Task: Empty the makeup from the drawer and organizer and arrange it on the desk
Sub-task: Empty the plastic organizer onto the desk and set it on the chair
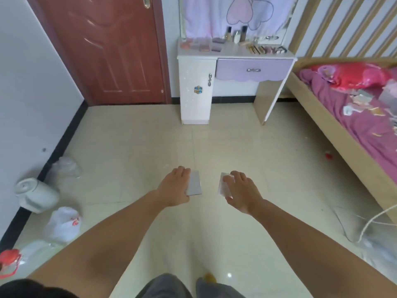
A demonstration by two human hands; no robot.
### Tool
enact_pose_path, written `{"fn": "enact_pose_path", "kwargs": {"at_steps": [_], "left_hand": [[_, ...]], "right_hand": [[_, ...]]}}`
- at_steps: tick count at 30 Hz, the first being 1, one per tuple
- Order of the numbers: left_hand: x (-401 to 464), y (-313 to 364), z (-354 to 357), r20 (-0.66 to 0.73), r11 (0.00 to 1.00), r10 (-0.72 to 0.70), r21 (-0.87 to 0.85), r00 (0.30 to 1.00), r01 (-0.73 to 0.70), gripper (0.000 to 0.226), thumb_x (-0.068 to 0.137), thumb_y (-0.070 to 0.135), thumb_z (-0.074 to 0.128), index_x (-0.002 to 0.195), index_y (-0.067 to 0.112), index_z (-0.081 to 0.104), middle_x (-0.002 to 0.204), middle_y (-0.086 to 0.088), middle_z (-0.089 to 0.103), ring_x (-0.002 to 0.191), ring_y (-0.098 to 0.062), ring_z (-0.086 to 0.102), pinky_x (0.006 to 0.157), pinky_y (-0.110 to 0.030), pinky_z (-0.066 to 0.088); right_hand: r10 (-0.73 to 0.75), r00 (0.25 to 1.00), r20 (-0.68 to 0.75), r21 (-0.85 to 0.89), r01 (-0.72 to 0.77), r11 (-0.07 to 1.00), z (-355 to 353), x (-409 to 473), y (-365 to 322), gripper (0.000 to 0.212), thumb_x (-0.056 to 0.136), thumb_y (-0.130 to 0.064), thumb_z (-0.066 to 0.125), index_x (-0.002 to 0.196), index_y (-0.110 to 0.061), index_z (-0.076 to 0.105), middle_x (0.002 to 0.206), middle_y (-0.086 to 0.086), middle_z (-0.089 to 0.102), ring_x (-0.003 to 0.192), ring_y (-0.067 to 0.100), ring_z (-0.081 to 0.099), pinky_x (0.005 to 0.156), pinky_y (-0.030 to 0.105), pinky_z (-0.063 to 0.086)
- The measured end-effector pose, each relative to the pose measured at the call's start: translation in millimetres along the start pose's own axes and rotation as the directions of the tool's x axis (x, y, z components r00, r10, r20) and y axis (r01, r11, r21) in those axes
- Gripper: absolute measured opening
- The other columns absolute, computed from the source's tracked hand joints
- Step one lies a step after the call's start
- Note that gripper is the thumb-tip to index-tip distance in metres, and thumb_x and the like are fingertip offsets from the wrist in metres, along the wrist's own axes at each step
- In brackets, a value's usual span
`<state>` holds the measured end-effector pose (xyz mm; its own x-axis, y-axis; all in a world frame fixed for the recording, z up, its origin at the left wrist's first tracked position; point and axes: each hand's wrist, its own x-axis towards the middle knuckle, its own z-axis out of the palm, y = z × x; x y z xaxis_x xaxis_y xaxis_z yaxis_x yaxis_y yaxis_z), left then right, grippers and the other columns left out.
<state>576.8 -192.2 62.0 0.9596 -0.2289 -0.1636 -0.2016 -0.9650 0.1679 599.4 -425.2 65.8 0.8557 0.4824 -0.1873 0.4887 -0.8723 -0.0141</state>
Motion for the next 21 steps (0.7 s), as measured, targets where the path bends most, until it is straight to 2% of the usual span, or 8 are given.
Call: {"fn": "enact_pose_path", "kwargs": {"at_steps": [3,8,13,17,21], "left_hand": [[49.1,-34.1,-10.5,0.022,0.998,-0.069,0.003,0.997,0.069,0.062,0.076,0.023,0.059,0.13,0.007,0.033,0.124,-0.01,0.04,0.11,-0.027,0.043,0.093,-0.031,0.039],[153.8,-109.1,-28.5,0.02,0.991,-0.126,0.042,0.992,0.125,0.06,0.076,0.026,0.059,0.127,0.008,0.034,0.121,-0.01,0.042,0.106,-0.026,0.045,0.093,-0.033,0.042],[281.1,-186.8,-81.6,0.003,0.992,-0.111,0.062,0.994,0.11,0.066,0.076,0.027,0.061,0.131,0.006,0.032,0.124,-0.011,0.041,0.109,-0.027,0.043,0.094,-0.031,0.038],[384.0,-233.4,-134.9,0.003,0.996,-0.048,0.082,0.999,0.048,0.062,0.076,0.026,0.061,0.129,0.007,0.034,0.121,-0.009,0.042,0.106,-0.025,0.043,0.087,-0.029,0.035],[482.3,-259.5,-160.3,0.021,0.998,-0.005,0.062,1.0,0.003,0.054,0.076,0.025,0.06,0.122,0.007,0.037,0.119,-0.009,0.042,0.105,-0.025,0.043,0.083,-0.028,0.034]], "right_hand": [[-0.06,0.998,0.03,-0.018,0.06,0.998,-11.5,72.2,13.8,0.052,0.089,-0.031,0.052,0.135,-0.015,0.035,0.139,0.009,0.034,0.127,0.028,0.036,0.098,0.033,0.037],[-0.136,0.991,0.017,-0.011,0.136,0.991,-31.0,216.0,33.2,0.053,0.088,-0.031,0.053,0.136,-0.016,0.033,0.14,0.007,0.032,0.129,0.027,0.033,0.1,0.033,0.036],[-0.078,0.997,-0.012,0.03,0.078,0.997,-68.4,361.5,61.2,0.054,0.088,-0.033,0.053,0.136,-0.017,0.033,0.14,0.007,0.033,0.128,0.026,0.035,0.097,0.033,0.039],[-0.004,0.998,-0.063,0.067,0.009,0.998,-109.1,458.6,89.6,0.054,0.088,-0.033,0.055,0.135,-0.017,0.034,0.138,0.006,0.035,0.125,0.026,0.037,0.093,0.034,0.041],[0.035,0.998,-0.043,0.066,-0.032,0.997,-122.1,535.6,125.2,0.054,0.088,-0.034,0.055,0.135,-0.017,0.034,0.138,0.007,0.036,0.126,0.027,0.037,0.092,0.033,0.042]]}}
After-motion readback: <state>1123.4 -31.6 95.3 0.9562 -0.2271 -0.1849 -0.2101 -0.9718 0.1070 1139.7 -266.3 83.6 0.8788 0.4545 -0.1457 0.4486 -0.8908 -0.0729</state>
